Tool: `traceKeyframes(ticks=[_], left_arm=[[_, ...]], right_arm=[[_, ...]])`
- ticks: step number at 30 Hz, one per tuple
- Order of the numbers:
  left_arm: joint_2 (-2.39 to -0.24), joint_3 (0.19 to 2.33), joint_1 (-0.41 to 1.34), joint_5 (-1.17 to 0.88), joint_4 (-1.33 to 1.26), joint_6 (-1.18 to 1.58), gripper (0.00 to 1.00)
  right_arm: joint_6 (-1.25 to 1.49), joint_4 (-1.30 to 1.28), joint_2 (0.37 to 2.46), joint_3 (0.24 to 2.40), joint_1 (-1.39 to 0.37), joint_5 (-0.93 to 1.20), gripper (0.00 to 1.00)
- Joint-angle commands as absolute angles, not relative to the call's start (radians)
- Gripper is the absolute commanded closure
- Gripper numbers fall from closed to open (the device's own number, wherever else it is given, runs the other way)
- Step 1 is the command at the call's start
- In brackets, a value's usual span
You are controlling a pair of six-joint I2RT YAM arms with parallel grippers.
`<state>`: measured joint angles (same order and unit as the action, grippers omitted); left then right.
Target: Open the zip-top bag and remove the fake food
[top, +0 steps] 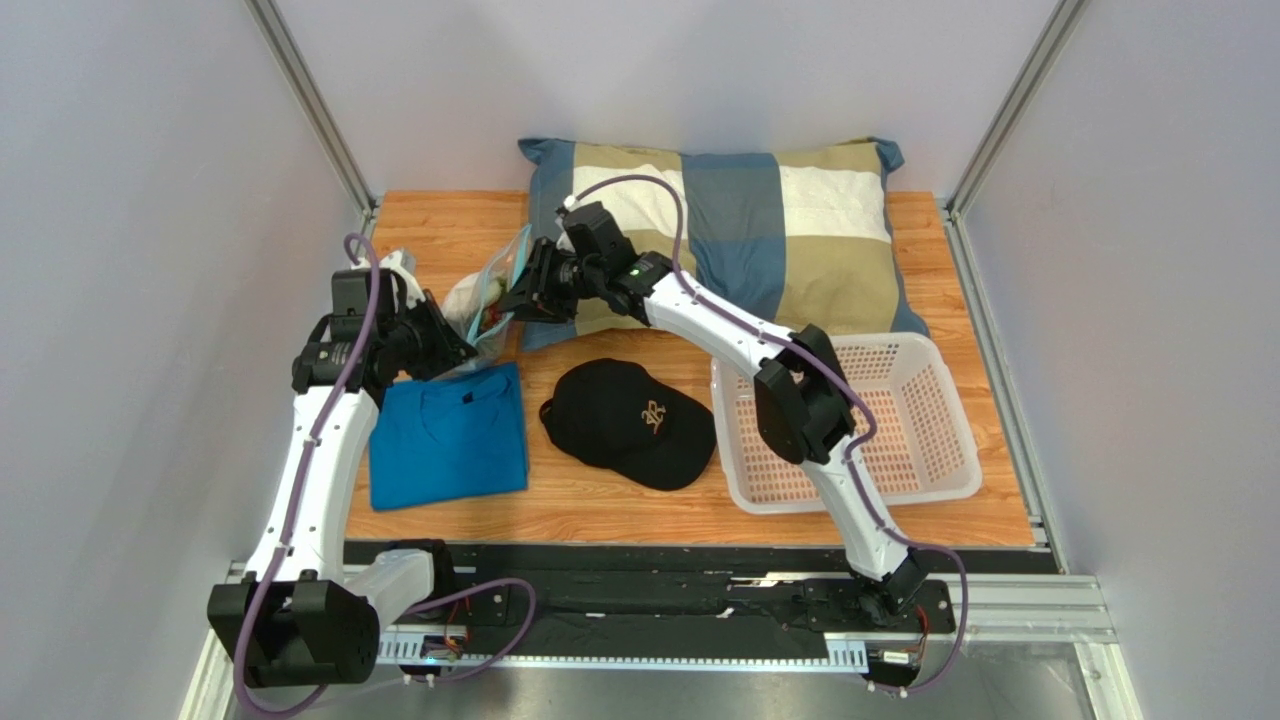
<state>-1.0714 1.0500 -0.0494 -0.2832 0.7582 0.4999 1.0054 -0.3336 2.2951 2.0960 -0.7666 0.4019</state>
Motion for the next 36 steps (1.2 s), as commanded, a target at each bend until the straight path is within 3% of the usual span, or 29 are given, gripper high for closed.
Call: traceKeyframes(ticks=[1,3,4,5,7,22,30,34,35,36], left_arm=[[-1.057,1.098,-0.055,-0.319,0.745,0.491,0.93],[-1.054,1.126,-0.054,-0.318,0.753,0.469,0.68],[-1.054,1.153,-0.052,-0.313,0.749,0.456,0.25],[-1.063,1.172,-0.049,-0.290,0.747,0.446,0.15],[-1.119,1.230,-0.046,-0.273,0.753,0.420,0.06],[-1.578,1.618,0.160,-0.063,0.857,0.239,0.08],[-1.600,1.625,0.163,-0.019,0.887,0.202,0.13],[-1.634,1.631,0.163,0.063,0.911,0.199,0.23],[-1.637,1.632,0.163,0.078,0.913,0.195,0.28],[-1.644,1.635,0.161,0.092,0.914,0.189,0.41]], right_arm=[[0.947,-0.382,2.387,2.279,-0.772,0.423,0.81],[0.930,-0.403,2.395,2.304,-0.779,0.430,0.90],[0.919,-0.400,2.382,2.277,-0.784,0.426,0.90],[0.896,-0.400,2.366,2.257,-0.790,0.408,0.90],[0.876,-0.408,2.329,2.224,-0.804,0.399,0.92],[0.948,-0.399,2.238,2.145,-0.807,0.357,1.00],[1.019,-0.350,2.214,2.138,-0.795,0.371,1.00],[1.026,-0.347,2.218,2.132,-0.795,0.385,1.00],[1.022,-0.347,2.218,2.120,-0.795,0.391,1.00],[1.017,-0.348,2.215,2.114,-0.796,0.393,1.00]])
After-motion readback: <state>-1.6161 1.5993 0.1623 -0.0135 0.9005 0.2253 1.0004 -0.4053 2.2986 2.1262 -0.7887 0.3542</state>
